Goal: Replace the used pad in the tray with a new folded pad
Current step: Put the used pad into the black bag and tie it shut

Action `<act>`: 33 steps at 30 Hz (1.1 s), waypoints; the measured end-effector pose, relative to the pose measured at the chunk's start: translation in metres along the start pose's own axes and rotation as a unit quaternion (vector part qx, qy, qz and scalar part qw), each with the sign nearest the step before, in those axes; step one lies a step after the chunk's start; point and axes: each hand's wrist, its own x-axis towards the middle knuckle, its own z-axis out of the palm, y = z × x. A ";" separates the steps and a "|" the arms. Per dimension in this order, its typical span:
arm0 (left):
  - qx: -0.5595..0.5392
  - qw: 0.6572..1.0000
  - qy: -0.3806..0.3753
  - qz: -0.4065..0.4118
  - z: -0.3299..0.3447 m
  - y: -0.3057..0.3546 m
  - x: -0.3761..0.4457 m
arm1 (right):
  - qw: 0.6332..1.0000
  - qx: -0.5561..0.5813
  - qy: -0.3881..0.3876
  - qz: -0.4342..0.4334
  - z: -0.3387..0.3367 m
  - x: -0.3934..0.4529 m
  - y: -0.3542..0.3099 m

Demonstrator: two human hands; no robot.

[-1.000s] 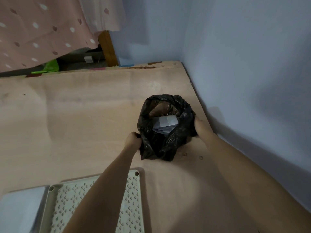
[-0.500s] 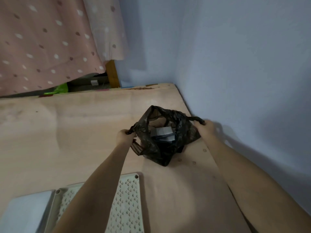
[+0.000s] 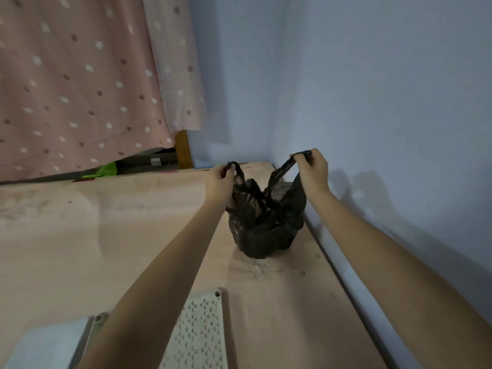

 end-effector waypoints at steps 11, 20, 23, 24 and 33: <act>-0.240 0.954 0.164 -0.080 -0.038 0.031 0.017 | 0.926 0.359 0.094 0.071 -0.014 0.004 -0.043; -0.525 0.844 0.088 -0.068 -0.047 0.041 0.012 | 0.849 0.491 0.173 0.091 -0.040 0.007 -0.037; -0.518 0.846 0.088 -0.091 -0.050 0.029 0.016 | 0.816 0.528 0.205 0.111 -0.055 0.009 -0.029; -0.514 0.847 0.087 -0.104 -0.050 0.024 0.015 | 0.822 0.519 0.204 0.115 -0.058 0.008 -0.025; -0.308 0.946 -0.047 -0.086 -0.018 0.033 -0.002 | 0.954 0.256 -0.098 0.122 -0.017 -0.017 -0.030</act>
